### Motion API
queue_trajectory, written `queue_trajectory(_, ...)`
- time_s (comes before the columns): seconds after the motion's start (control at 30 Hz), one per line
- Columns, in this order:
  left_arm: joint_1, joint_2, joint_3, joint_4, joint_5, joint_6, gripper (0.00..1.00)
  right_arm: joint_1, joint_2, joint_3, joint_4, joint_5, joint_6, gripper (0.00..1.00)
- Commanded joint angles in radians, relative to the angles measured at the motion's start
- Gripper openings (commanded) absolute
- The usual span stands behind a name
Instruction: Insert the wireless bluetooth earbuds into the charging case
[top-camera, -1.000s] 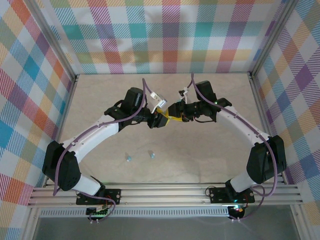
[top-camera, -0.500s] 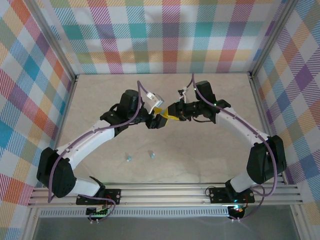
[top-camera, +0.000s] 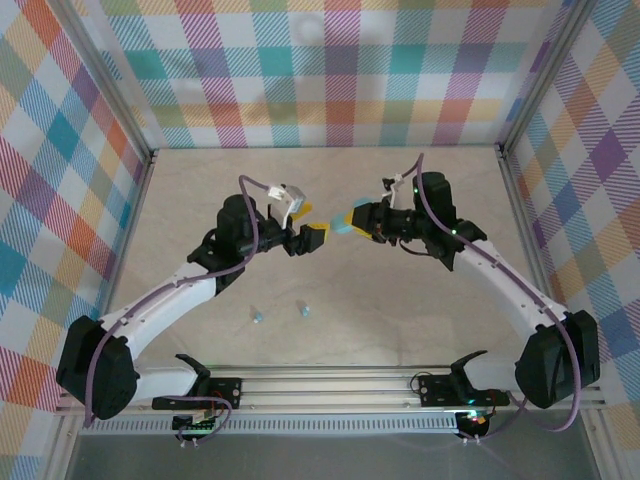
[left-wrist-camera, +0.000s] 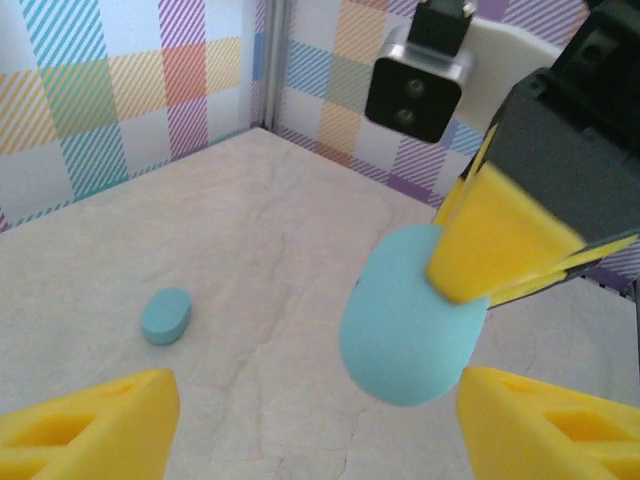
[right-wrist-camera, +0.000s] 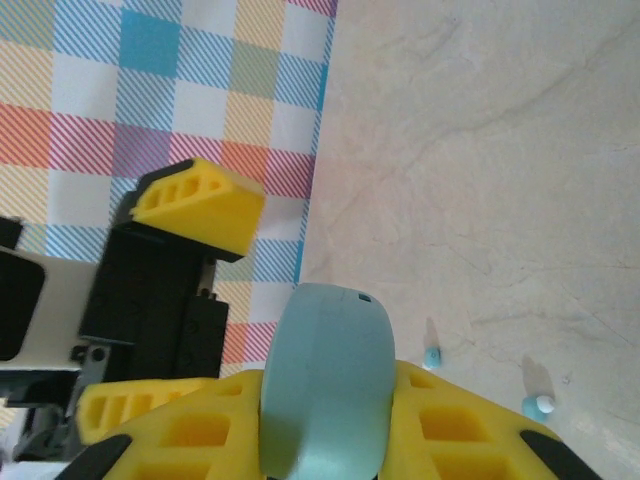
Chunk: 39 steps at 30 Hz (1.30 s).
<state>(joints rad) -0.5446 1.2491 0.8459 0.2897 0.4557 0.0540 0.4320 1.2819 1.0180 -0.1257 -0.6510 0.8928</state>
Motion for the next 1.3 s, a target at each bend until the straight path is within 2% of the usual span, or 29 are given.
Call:
queue_trajectory(0.0, 0.019, 0.007, -0.070, 0.284, 0.037, -0.091, 0.73, -0.004, -0.018, -0.027, 0.110, 0.020, 0.066, 0.24)
queue_trajectory(0.17, 0.028, 0.046, -0.044, 0.308, 0.117, -0.063, 0.74, -0.006, -0.012, -0.017, 0.180, -0.010, 0.119, 0.24)
queue_trajectory(0.33, 0.029, 0.052, -0.064, 0.430, 0.187, -0.057, 0.75, -0.009, -0.010, -0.016, 0.239, -0.013, 0.175, 0.24)
queue_trajectory(0.5, 0.035, 0.081, -0.067, 0.572, 0.248, -0.134, 0.73, -0.010, -0.006, -0.022, 0.341, -0.023, 0.305, 0.23)
queue_trajectory(0.6, 0.037, 0.090, -0.054, 0.596, 0.247, -0.169, 0.72, -0.010, -0.004, -0.013, 0.389, -0.041, 0.367, 0.23)
queue_trajectory(0.8, 0.070, 0.112, -0.043, 0.637, 0.215, -0.205, 0.74, -0.013, -0.013, 0.034, 0.322, -0.068, 0.334, 0.23)
queue_trajectory(1.1, 0.074, 0.185, 0.012, 0.714, 0.337, -0.292, 0.71, -0.013, -0.015, 0.042, 0.386, -0.096, 0.401, 0.23)
queue_trajectory(1.27, 0.063, 0.205, 0.047, 0.675, 0.371, -0.276, 0.69, -0.013, -0.021, 0.034, 0.396, -0.093, 0.409, 0.23)
